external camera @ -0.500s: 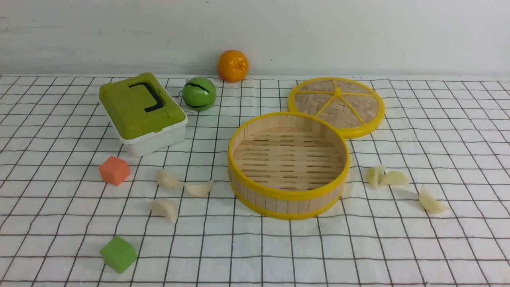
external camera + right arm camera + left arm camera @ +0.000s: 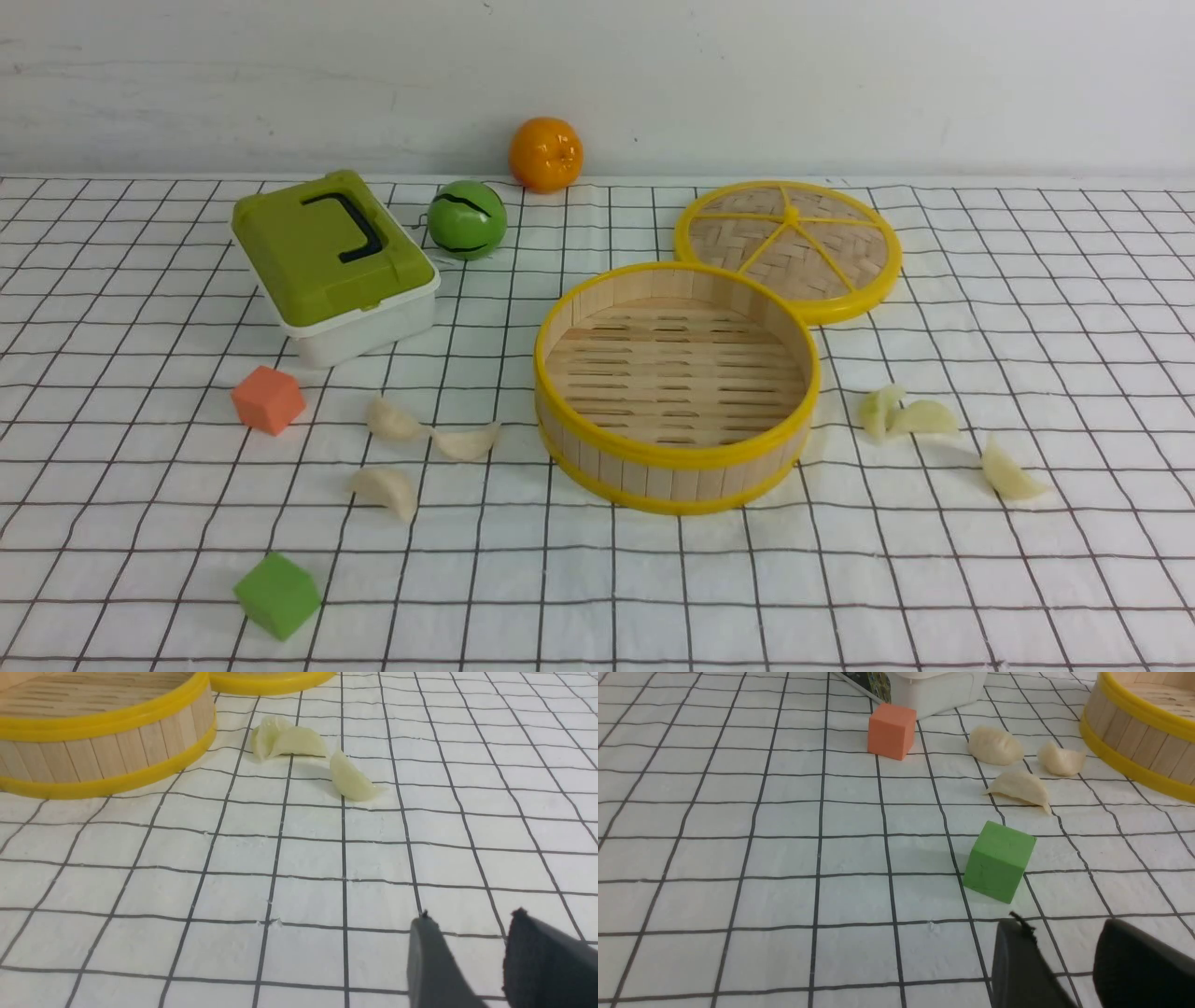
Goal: Put the dumplings into the steamer on the table with the white tablecloth.
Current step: 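Reach for and grasp a dumpling on the table with the left gripper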
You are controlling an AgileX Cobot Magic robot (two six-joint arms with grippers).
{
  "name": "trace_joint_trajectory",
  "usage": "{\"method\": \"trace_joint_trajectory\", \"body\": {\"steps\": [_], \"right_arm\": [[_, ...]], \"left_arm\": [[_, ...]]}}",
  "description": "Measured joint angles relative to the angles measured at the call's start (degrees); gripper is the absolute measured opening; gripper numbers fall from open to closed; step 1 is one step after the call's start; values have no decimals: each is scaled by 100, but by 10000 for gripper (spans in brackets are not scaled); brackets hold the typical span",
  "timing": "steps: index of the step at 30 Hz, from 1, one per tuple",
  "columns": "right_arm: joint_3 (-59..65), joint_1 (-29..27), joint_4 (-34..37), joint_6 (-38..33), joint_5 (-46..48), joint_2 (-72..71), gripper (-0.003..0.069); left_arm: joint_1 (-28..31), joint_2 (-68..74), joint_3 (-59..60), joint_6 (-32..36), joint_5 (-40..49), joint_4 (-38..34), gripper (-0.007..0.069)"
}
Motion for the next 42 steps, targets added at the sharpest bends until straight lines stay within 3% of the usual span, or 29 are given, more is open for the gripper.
{"method": "trace_joint_trajectory", "body": {"steps": [19, 25, 28, 35, 39, 42], "right_arm": [[0, 0, 0, 0, 0, 0, 240], [0, 0, -91, 0, -60, 0, 240], [52, 0, -145, 0, -632, 0, 240], [52, 0, -156, 27, -2644, 0, 240], [52, 0, -125, 781, -3854, 0, 240], [52, 0, -104, 1307, -4196, 0, 240]], "left_arm": [[0, 0, 0, 0, -30, 0, 239], [0, 0, 0, 0, -899, 169, 239], [5, 0, 0, 55, -2008, 564, 239], [5, 0, 0, 150, -3543, 1192, 239], [5, -6, 0, -497, -4472, 1239, 239], [11, -6, 0, -993, -4723, 1128, 237]]}}
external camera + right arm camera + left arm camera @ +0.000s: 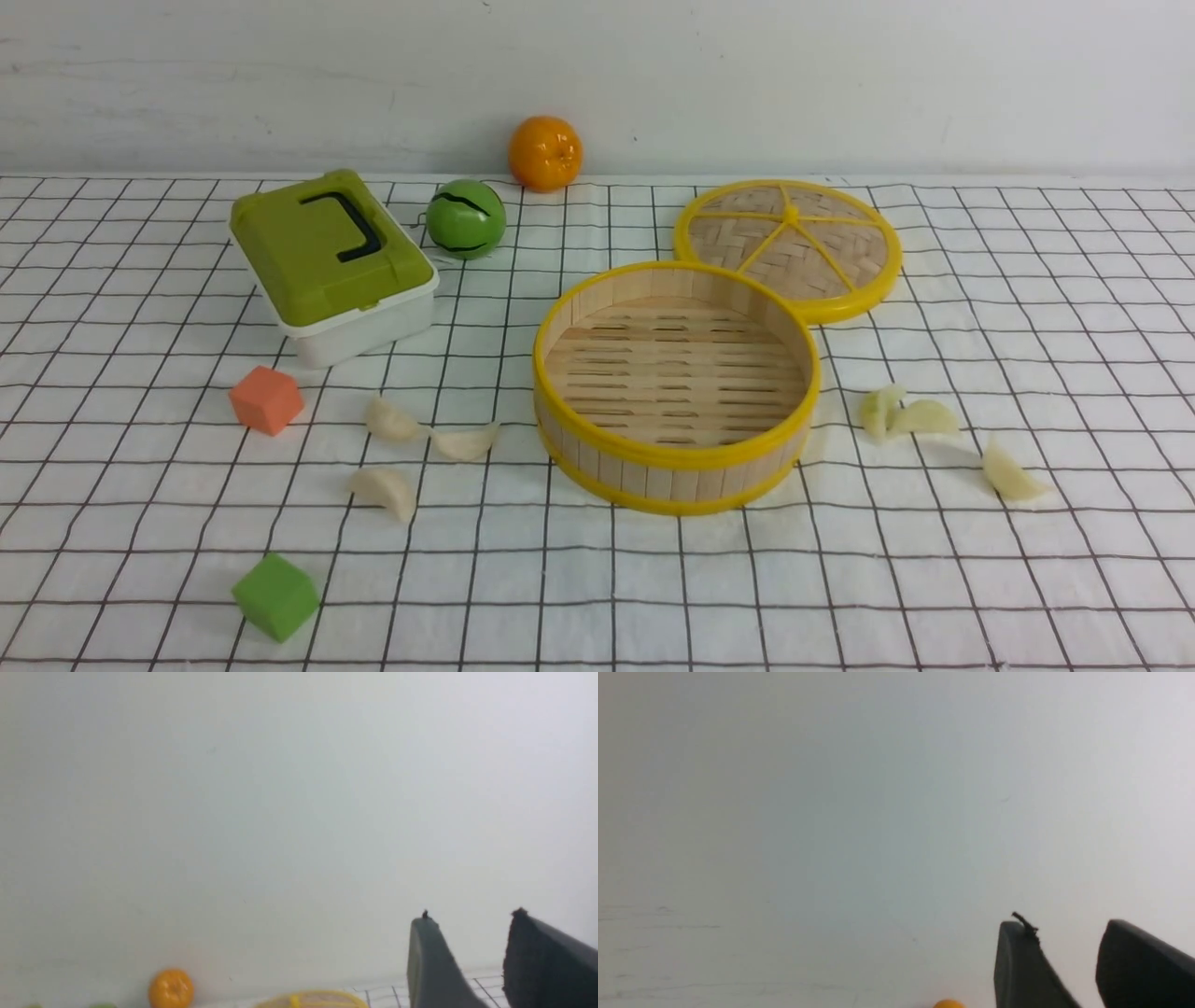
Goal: Put the dumplings into the steamer on the table with the white tablecloth.
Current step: 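Reach for and grasp a dumpling on the table with the left gripper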
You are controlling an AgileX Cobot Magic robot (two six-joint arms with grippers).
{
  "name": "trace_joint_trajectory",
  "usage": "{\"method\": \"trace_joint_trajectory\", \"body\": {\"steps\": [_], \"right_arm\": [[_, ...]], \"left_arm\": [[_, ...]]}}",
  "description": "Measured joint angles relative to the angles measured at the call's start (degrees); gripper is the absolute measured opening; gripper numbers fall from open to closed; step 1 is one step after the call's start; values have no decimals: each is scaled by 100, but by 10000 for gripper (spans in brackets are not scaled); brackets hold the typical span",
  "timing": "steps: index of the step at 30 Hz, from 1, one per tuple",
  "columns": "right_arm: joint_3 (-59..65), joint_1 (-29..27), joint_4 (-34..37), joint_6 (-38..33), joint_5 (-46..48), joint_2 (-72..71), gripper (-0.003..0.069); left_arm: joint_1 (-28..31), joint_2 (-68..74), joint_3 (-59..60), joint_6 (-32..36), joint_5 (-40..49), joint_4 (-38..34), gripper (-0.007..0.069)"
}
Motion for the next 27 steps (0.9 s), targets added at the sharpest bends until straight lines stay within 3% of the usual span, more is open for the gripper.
{"method": "trace_joint_trajectory", "body": {"steps": [4, 7, 9, 10, 11, 12, 13, 18, 23, 27], "right_arm": [[0, 0, 43, 615, -111, 0, 240], [-52, 0, 119, 1112, -163, 32, 210], [-271, 0, 151, 1276, -144, 247, 133], [-422, 0, 151, 1291, -106, 355, 96], [-492, 0, 151, 1296, -77, 415, 77], [-822, 0, 145, 1304, 63, 741, 0], [-1024, 0, 109, 1287, 186, 959, -13], [-1793, 0, -422, 833, 1275, 1938, -10], [-2414, 0, -1265, 281, 3036, 2976, -7], [-2511, 112, -1526, 253, 3876, 3595, -4]], "left_arm": [[0, 0, 0, -753, -216, -515, 205], [0, 10, -196, -1216, 82, -1041, 102], [0, 218, -775, -1256, 816, -1133, 0], [0, 396, -1013, -1234, 1107, -1125, -13], [0, 437, -1136, -1220, 1257, -1127, -13], [0, 957, -1763, -1139, 1928, -1102, -13], [0, 1215, -2010, -1116, 2297, -1090, -13], [0, 2778, -3055, -1102, 3409, -1067, -13], [0, 4529, -3805, -1090, 4343, -1098, -13], [0, 6128, -4661, -650, 5496, -1746, -13]]}}
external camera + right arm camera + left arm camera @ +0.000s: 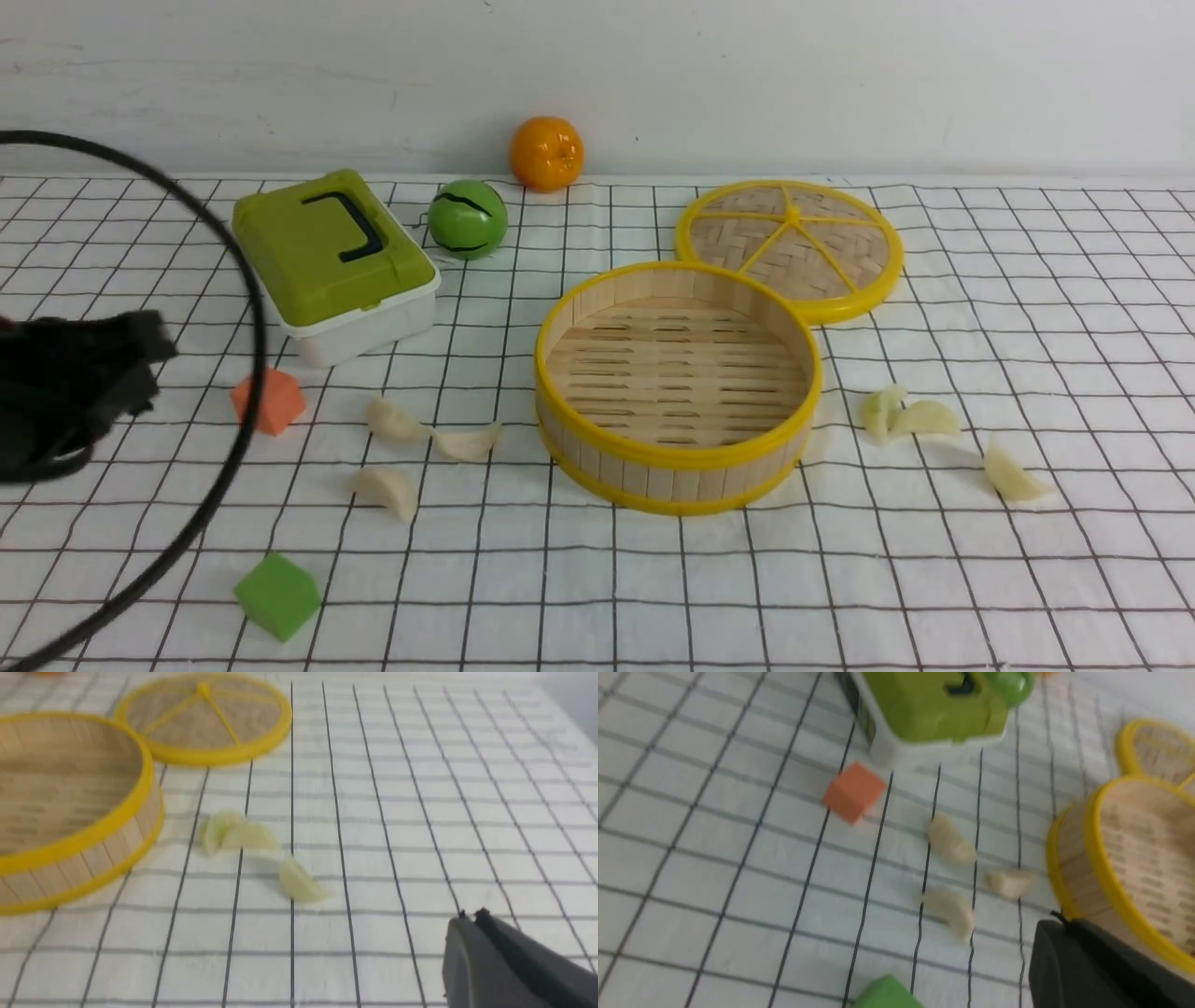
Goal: Put the dumplings into the steamer on the table with the white tablecloth.
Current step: 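Reach for and grasp a dumpling on the table with the left gripper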
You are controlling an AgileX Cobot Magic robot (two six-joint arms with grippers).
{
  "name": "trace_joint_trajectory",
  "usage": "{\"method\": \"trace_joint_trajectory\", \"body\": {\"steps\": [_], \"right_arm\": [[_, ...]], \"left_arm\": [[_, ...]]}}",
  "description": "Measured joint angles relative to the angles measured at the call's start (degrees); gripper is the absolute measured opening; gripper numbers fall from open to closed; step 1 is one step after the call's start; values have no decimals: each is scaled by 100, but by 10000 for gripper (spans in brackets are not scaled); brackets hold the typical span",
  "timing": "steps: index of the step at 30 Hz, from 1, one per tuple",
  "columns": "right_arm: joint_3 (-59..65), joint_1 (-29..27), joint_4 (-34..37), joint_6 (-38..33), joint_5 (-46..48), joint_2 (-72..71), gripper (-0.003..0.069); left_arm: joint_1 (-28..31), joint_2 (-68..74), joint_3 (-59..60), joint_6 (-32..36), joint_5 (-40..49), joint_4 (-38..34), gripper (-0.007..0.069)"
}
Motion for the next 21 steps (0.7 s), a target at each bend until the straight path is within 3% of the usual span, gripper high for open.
{"method": "trace_joint_trajectory", "body": {"steps": [5, 11, 15, 19, 21], "right_arm": [[-76, 293, 507, -58, 487, 562, -5], [-502, 1026, 1279, -887, 755, 1231, -5], [-758, 1438, 1650, -1355, 1020, 1751, -5], [-980, 1706, 1961, -1745, 1217, 2262, -5], [-1060, 1761, 2152, -1906, 1232, 2487, -5]], "left_arm": [[0, 1535, -1049, 1085, 1146, -1179, -13], [0, 2928, -1907, 1684, 1341, -1880, -13], [-12, 3461, -2318, 1584, 1316, -1811, -13], [-239, 3914, -2861, 928, 1226, -1069, -13], [-513, 4236, -3189, 156, 1225, -225, 6]]}}
